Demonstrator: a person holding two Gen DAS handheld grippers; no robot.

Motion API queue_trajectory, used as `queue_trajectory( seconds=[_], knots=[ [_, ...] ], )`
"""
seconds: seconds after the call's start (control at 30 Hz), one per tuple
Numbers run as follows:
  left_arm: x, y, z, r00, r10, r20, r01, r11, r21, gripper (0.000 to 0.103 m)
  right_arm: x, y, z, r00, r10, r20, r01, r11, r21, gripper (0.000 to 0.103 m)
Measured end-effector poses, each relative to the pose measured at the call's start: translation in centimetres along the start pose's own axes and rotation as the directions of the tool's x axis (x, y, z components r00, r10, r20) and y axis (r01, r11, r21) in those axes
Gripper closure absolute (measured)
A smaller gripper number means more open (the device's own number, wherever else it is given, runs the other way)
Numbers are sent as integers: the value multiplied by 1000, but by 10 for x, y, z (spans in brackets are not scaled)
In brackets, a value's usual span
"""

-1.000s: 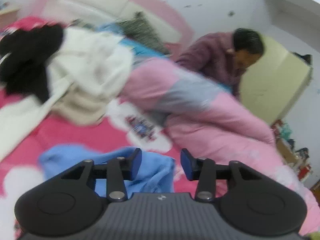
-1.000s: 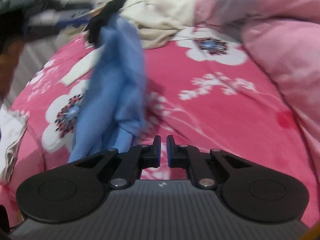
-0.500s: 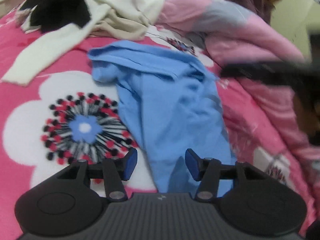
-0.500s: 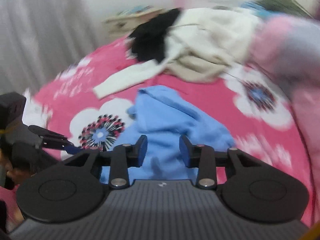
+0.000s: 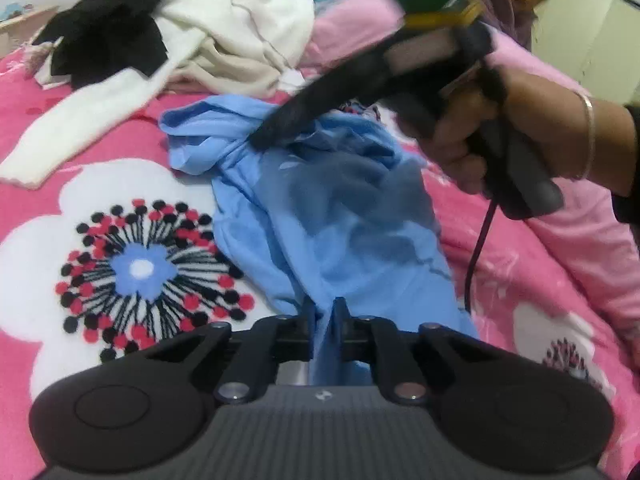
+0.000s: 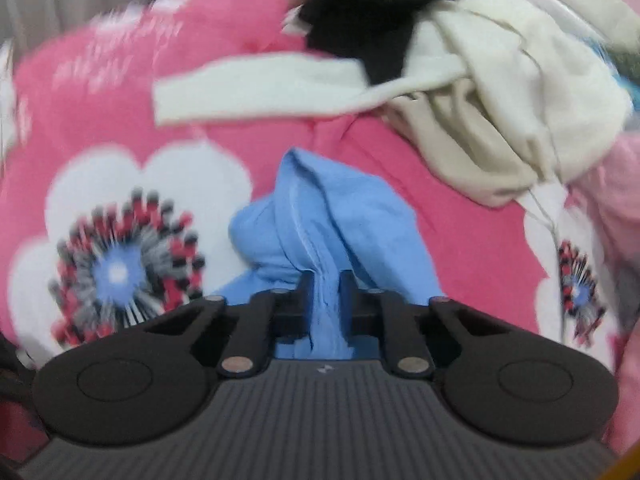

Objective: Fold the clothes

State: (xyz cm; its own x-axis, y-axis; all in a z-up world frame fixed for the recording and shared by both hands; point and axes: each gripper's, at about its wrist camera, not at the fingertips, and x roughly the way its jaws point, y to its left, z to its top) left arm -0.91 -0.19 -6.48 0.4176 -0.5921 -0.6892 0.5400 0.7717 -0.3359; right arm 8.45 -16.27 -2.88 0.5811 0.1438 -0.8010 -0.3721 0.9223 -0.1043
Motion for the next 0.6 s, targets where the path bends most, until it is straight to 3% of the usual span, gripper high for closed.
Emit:
queue_trajectory(
  seconds=[0.07,0.17,0.3,0.37,0.4,0.53,0.6],
  knots=[
    [-15,3,6,999,-20,48,21,1000,-18,96,-22,-18,9,998,12,66,-19,993,116,98],
    [-53,10,28,988,-29,151,34,999,-34,96,-66,-53,27,980,28,195,-86,952,294,98],
    [-123,24,75,946,-7,325,18,999,-31,96,-128,-98,49,927,-17,375,-164,880,445,98],
    [-161,30,99,912,14,410,-5,1000,-24,96,-166,-114,57,881,-61,469,-193,859,474,98],
    [-187,32,113,886,33,463,-27,999,-19,96,-184,-119,59,856,-81,510,-202,857,474,98],
    [-275,29,142,789,70,611,-99,995,14,96,-273,-138,52,727,-160,667,-270,827,493,98],
    [-309,21,140,757,74,649,-126,991,33,96,-317,-144,37,667,-196,719,-291,820,493,98]
  ],
)
